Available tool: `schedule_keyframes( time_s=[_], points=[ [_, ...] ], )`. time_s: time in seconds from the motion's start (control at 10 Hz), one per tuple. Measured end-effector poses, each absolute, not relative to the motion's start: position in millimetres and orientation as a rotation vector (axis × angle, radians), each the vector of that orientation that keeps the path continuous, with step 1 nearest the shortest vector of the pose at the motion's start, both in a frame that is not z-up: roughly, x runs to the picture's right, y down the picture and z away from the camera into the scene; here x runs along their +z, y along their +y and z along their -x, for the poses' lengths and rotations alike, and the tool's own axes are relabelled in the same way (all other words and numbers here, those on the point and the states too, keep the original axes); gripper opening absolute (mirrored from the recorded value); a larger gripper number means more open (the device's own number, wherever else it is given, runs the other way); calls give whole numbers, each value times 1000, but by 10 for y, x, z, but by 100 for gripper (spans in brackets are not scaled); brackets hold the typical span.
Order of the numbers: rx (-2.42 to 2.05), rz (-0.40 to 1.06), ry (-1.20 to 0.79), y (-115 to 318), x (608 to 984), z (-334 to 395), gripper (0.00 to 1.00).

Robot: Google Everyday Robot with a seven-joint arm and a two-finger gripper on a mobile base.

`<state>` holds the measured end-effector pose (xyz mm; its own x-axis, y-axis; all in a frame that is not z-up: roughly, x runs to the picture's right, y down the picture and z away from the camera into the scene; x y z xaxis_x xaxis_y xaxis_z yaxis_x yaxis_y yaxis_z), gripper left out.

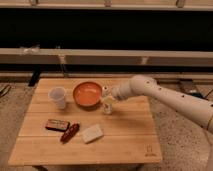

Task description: Stand the bottle upright

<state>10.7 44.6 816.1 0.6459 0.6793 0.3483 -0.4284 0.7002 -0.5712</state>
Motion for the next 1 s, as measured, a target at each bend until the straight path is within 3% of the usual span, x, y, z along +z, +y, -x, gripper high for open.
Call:
schedule_keyframes(
  time_s=[1.0],
  points=[
    [669, 488, -560, 531, 8131, -180, 80]
  ],
)
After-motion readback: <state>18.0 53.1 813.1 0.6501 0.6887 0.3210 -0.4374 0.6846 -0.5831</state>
